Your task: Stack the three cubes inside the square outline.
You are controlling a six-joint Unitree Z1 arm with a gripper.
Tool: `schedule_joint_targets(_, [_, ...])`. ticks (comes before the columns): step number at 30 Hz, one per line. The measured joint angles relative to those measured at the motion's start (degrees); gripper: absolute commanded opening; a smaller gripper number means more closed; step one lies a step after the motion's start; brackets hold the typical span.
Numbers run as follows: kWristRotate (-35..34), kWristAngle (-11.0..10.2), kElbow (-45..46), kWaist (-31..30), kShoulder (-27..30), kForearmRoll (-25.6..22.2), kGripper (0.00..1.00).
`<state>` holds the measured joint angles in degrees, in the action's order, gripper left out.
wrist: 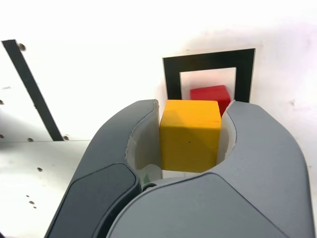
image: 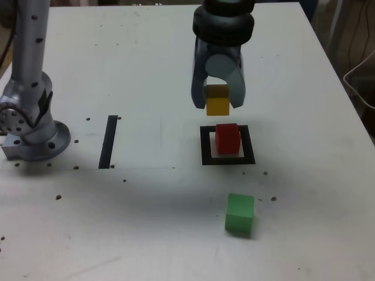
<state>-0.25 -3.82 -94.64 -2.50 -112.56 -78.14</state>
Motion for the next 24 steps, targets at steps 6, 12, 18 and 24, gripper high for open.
schedule_joint_targets(6, [-1.9, 0.0, -0.5, -0.3, -1.1, -0.4, 0.19])
schedule_joint_targets(12, [-2.9, -0.3, -0.5, -0.5, -2.0, -0.4, 0.19])
schedule_joint_targets(18, [-4.6, 0.2, -1.5, -1.9, -2.2, -1.2, 0.19])
schedule_joint_targets(24, [-5.2, 0.2, -2.3, -2.8, -2.8, -1.6, 0.19])
